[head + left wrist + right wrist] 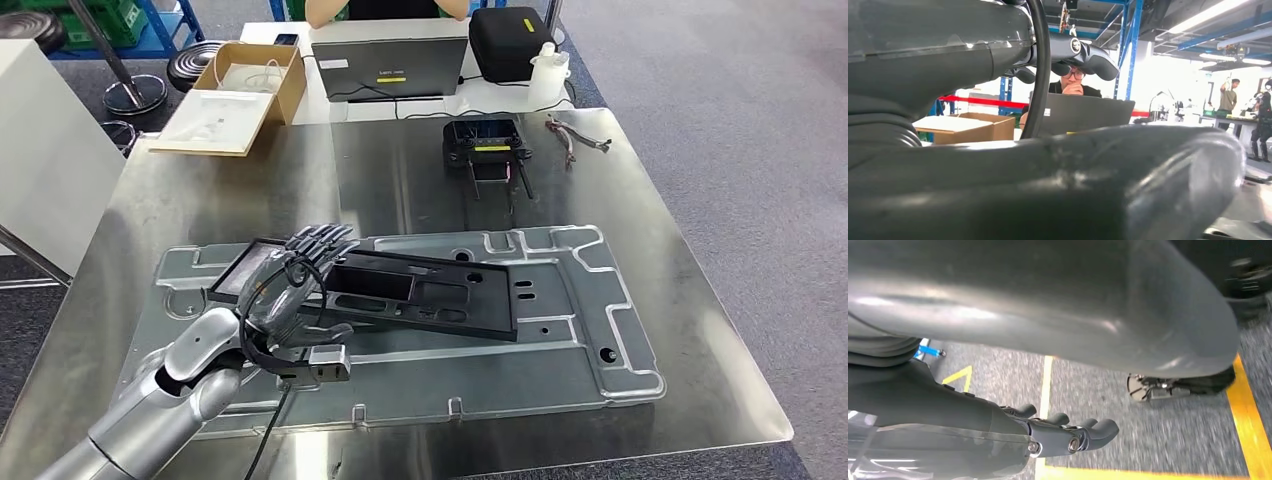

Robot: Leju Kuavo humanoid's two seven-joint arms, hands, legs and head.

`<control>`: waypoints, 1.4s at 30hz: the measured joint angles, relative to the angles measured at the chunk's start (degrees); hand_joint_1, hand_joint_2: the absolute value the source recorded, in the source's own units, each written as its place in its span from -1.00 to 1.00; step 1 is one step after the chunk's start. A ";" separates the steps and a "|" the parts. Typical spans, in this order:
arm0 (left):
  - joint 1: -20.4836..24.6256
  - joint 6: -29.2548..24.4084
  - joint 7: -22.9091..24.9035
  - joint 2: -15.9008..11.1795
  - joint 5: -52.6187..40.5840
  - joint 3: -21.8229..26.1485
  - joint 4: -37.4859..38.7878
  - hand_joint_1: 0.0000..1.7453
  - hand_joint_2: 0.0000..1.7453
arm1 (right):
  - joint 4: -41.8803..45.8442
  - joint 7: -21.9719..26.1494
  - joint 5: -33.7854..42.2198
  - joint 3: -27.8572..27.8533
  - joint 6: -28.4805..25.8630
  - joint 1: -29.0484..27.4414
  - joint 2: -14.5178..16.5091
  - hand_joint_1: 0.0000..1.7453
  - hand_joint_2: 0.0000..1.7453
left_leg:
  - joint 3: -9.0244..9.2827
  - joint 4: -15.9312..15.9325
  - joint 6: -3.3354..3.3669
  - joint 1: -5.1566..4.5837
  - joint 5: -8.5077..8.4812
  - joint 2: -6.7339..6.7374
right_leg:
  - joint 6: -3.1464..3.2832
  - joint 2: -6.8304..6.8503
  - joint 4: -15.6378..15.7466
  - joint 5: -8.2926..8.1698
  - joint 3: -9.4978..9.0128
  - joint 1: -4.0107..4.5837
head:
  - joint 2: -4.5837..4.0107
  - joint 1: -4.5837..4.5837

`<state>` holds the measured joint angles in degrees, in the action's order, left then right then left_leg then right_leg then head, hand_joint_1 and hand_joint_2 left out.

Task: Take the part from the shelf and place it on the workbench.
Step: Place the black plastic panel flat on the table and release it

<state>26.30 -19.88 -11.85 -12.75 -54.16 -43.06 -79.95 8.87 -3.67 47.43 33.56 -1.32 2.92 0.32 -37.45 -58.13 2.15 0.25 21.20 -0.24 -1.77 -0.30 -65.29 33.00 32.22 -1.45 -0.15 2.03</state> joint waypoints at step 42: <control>-0.92 -1.25 0.83 2.45 -1.17 -0.58 -0.62 -1.00 -1.00 | -0.04 -0.38 -0.08 0.91 0.08 0.05 -1.26 -1.00 -1.00 | -3.80 -12.72 -3.26 0.09 10.24 0.29 | 3.42 0.77 8.03 -6.65 -0.13 0.75 | 0.00 0.01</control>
<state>25.38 -21.14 -11.02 -10.30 -55.34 -43.65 -80.56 8.83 -4.05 47.35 34.47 -1.23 2.97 -0.94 -41.25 -70.85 -1.10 0.34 31.45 0.05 1.65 0.47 -57.26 26.35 32.09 -0.69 -0.15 2.04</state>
